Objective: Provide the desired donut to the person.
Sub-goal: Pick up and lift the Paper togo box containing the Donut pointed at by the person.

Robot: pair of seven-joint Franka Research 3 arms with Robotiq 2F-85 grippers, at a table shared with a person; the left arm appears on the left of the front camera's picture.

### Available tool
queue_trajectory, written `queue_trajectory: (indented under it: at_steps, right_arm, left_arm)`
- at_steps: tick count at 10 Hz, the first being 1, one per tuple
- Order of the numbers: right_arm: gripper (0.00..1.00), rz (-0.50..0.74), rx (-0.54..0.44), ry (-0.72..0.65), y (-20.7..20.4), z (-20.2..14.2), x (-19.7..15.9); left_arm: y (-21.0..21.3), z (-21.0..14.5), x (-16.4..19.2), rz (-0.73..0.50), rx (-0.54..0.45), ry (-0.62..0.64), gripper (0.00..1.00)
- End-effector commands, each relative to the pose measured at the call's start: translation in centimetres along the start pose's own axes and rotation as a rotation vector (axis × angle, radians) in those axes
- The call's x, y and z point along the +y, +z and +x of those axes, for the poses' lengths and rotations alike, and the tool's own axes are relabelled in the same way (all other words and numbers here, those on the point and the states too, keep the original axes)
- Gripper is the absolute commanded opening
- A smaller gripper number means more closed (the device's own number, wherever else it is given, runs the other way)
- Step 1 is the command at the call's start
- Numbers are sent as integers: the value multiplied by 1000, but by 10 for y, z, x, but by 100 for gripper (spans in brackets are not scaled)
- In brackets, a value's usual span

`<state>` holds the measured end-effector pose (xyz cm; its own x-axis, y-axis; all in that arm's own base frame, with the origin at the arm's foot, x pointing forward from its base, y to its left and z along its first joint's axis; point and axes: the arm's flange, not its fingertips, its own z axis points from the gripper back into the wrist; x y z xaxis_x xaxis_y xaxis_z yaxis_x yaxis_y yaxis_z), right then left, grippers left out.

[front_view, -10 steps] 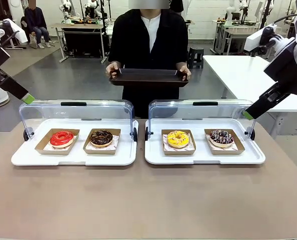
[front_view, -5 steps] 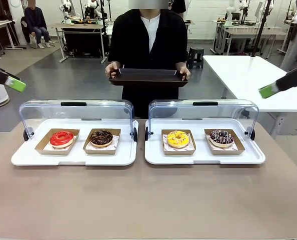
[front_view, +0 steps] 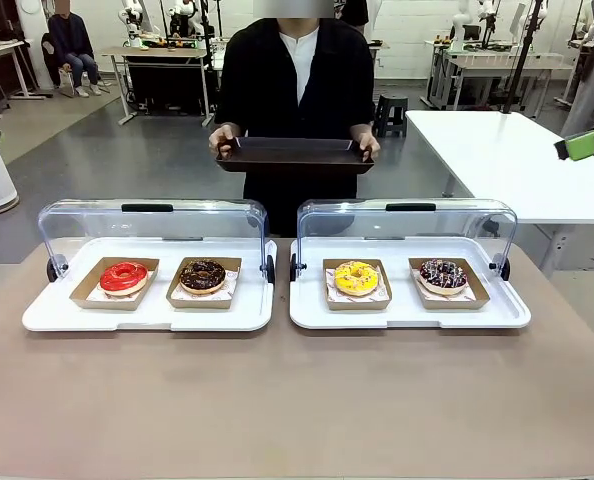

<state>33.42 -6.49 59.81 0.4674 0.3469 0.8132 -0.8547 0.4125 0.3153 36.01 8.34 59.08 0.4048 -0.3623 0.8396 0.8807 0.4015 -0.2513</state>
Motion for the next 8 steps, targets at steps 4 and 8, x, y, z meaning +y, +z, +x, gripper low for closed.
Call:
queue_trajectory:
  at_steps: [4, 8]
  right_arm:
    - [100, 88, -49, 108, 24, -40, -62]
    - [100, 87, -58, 116, 33, -51, -64]
  left_arm:
    - [22, -28, 38, -1, 10, -58, 100]
    - [25, -40, 45, 16, 31, -62, 100]
